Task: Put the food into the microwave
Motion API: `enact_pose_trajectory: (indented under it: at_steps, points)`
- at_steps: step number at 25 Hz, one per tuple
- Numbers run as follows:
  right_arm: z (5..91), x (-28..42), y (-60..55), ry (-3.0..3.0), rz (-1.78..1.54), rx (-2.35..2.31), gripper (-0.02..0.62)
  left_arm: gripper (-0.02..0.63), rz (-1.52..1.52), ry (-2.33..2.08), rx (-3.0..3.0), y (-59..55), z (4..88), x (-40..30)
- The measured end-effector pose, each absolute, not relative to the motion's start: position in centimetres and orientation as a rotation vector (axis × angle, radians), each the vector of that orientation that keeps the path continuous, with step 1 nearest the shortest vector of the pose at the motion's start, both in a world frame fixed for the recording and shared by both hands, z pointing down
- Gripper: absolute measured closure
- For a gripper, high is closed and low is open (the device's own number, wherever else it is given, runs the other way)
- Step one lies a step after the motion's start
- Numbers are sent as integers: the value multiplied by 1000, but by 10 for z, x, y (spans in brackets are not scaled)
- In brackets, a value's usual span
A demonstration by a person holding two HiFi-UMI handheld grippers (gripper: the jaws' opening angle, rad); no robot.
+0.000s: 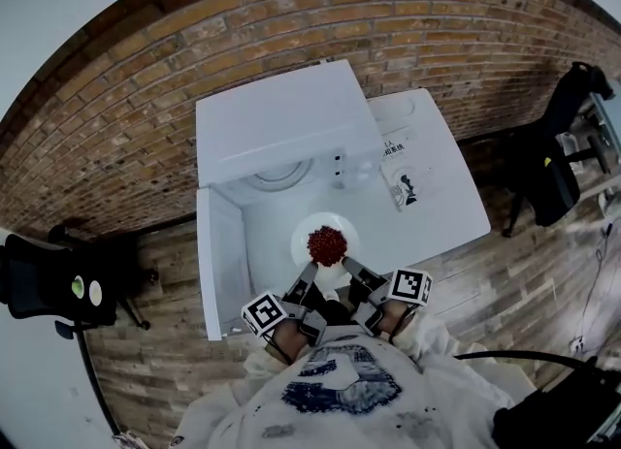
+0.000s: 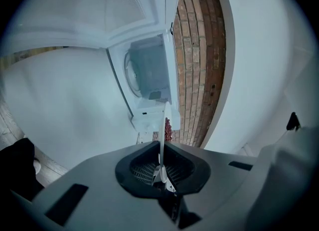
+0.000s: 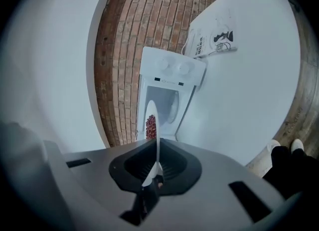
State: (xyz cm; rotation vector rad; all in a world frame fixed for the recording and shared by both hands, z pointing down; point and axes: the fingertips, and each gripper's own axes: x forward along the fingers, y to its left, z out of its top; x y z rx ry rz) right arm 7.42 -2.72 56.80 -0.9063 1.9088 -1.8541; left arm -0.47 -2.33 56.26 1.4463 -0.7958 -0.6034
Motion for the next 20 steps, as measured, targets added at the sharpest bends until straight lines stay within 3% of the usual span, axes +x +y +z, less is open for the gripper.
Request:
enact_pose_trajectory:
  at_steps: [20]
  points:
    - [570,32,-76,1925,-1878,-917,575,578,-599,-837,1430,-68,574,-51]
